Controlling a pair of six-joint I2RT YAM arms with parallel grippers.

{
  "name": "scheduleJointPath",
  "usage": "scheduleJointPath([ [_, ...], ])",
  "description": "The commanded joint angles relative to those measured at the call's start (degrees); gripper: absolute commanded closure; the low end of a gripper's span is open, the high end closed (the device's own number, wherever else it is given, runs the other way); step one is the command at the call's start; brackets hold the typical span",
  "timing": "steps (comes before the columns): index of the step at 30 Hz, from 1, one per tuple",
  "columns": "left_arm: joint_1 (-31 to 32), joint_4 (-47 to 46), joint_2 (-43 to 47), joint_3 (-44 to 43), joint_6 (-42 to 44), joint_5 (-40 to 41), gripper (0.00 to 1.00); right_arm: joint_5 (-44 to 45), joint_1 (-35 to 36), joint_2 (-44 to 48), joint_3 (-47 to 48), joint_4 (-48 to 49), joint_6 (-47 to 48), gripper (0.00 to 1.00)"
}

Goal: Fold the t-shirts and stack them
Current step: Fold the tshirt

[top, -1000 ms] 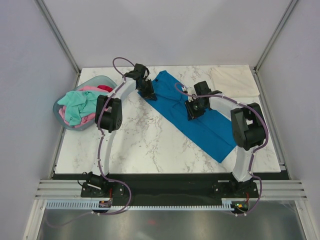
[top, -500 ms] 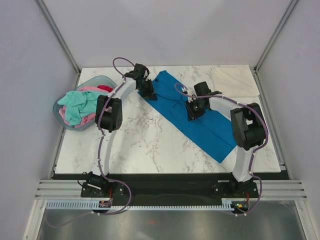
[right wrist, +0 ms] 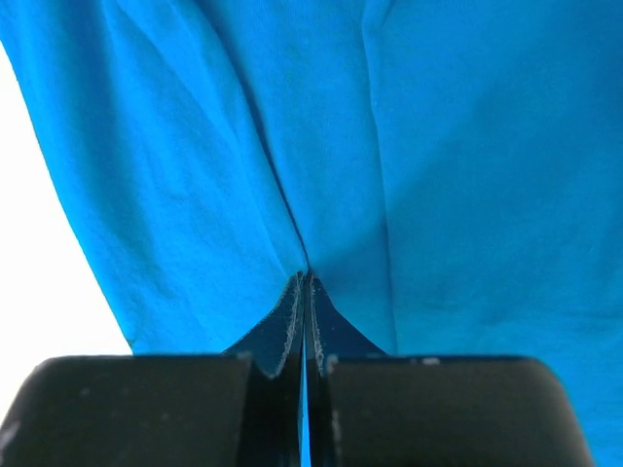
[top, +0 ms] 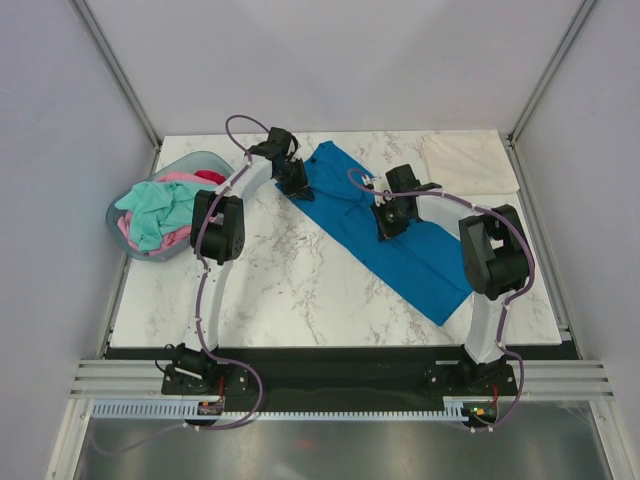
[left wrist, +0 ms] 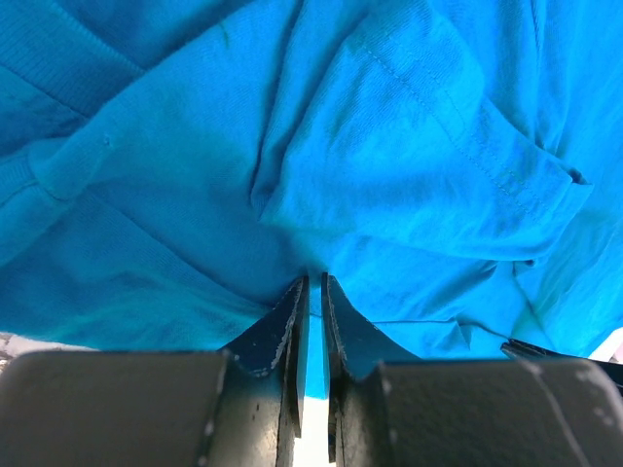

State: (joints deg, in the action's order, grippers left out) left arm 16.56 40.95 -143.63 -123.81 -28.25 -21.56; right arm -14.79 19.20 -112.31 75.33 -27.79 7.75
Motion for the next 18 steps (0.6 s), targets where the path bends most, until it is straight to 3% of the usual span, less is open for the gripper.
scheduleJointPath([
  [1,-0.47,-0.61,-2.00,-0.64,-0.84,1.26,0.83,3.80,0.14,0.77,-0.45,-0.24,-0.19,1.00],
  [18,-1.44,-0.61,-3.14,0.59,-0.49,1.87,0.83,6.26,-0.83,3.41,-4.23,0.28,-2.39,1.00],
])
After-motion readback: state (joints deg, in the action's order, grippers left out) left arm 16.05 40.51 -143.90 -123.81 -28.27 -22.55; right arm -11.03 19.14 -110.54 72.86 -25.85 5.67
